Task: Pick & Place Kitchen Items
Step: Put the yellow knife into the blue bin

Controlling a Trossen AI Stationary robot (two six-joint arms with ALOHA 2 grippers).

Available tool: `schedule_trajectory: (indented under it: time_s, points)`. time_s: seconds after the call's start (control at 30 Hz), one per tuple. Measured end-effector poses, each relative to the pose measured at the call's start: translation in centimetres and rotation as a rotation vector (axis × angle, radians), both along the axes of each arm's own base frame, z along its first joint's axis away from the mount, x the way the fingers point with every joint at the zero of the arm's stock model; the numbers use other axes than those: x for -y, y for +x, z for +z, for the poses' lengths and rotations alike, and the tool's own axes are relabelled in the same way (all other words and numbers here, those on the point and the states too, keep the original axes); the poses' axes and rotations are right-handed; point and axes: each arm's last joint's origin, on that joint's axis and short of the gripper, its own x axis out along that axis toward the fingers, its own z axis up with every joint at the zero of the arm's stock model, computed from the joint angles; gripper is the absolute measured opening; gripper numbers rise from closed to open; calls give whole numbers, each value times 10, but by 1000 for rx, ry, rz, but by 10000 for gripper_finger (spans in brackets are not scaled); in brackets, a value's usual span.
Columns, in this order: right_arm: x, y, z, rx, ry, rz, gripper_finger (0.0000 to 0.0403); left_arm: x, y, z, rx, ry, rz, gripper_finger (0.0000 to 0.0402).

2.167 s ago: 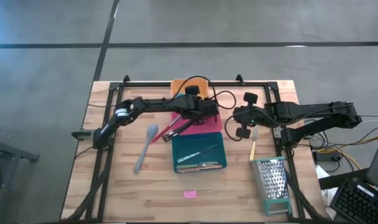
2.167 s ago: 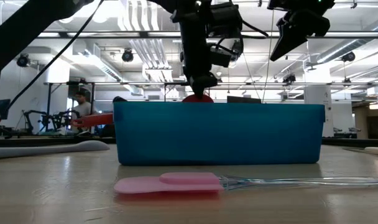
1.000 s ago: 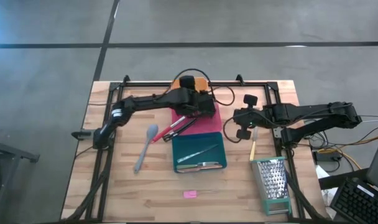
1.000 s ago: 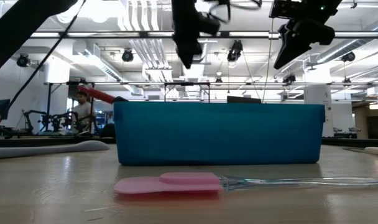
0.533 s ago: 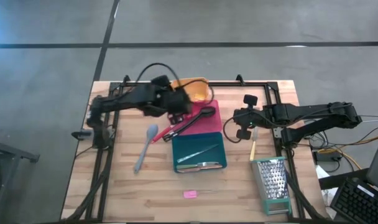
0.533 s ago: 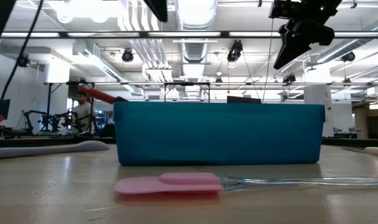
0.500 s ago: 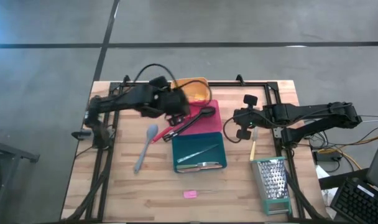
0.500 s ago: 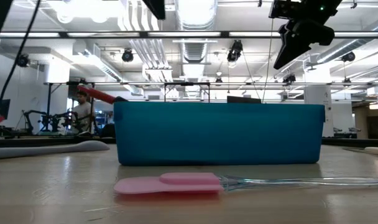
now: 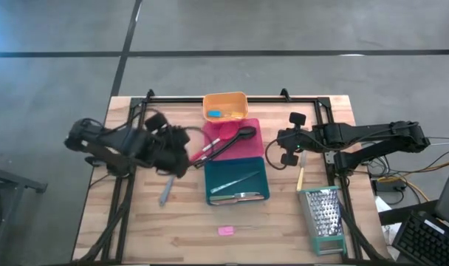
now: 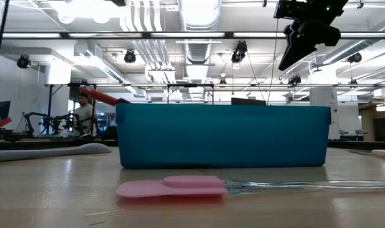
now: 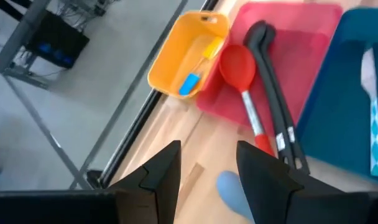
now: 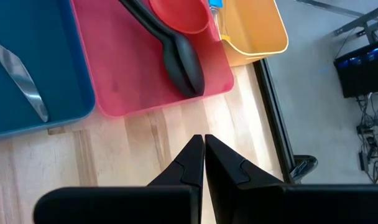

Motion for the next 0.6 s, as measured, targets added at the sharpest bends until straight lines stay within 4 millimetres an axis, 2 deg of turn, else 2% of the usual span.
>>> schedule_trajectory:
  time_s: [0.37,0.6]
  points:
    - [0,0,0,1,0,2,8,15,-31,-77,70,33,96,159]
    - [0,0,0,57,63,-95,8,17,-42,-125,138,88,119,158]
